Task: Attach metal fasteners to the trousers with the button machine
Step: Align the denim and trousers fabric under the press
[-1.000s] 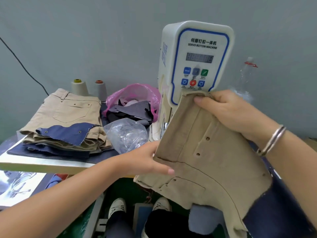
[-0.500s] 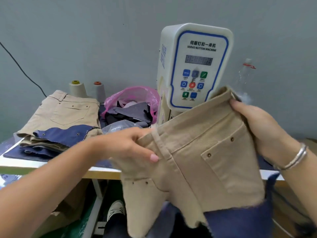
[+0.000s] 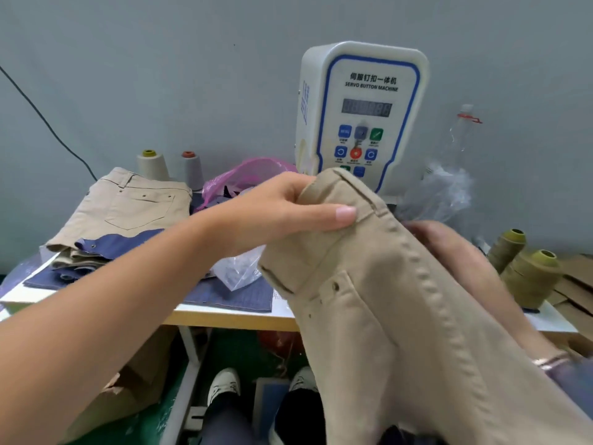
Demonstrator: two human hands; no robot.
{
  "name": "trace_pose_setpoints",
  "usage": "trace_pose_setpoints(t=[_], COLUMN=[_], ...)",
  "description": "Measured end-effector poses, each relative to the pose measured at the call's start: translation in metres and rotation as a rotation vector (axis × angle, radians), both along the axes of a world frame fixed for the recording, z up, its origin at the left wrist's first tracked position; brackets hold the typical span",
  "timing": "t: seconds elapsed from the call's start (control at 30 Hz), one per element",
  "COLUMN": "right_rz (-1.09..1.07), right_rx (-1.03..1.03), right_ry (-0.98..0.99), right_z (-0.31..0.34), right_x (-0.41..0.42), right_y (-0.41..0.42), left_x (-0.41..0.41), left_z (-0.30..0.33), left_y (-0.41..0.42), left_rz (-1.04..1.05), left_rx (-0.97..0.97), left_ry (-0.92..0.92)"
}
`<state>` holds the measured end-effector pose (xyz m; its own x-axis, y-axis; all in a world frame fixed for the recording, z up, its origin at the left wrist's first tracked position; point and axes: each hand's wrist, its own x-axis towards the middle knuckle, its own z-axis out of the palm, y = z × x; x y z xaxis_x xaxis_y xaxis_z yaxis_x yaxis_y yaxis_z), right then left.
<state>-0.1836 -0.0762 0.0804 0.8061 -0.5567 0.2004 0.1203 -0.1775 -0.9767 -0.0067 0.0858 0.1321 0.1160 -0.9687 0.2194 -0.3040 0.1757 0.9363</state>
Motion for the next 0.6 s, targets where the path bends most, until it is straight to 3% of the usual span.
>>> trace_pose_setpoints(t=[0.07, 0.13, 0.2, 0.3, 0.43, 0.6], right_rz=[0.403, 0.708, 0.584, 0.498, 0.441, 0.569], right_rx=[0.092, 0.05, -0.041, -0.009, 0.284, 0.579], right_ry=[0.009, -0.001, 0.174, 0.232, 0.277, 0.21], right_z=[0.024, 0.032, 0.035, 0.028, 0.016, 0.004], right_x=[-0.003, 0.0, 0.005, 0.01, 0.026, 0.027], right_y=[0.013, 0.024, 0.026, 0.023, 0.027, 0.03], left_x=[0.0, -0.005, -0.009, -0.007, -0.001, 0.009], left_z=[0.002, 0.009, 0.013, 0.015, 0.013, 0.004], left_y=[-0.003, -0.01, -0.017, -0.019, -0.01, 0.006], left_rz=[0.051, 0.081, 0.117, 0.139, 0.205, 0.361], left_rx=[-0.036, -0.026, 0.001, 0.008, 0.011, 0.021], left_ry=[-0.013, -0.076, -0.168, -0.227, -0.254, -0.485])
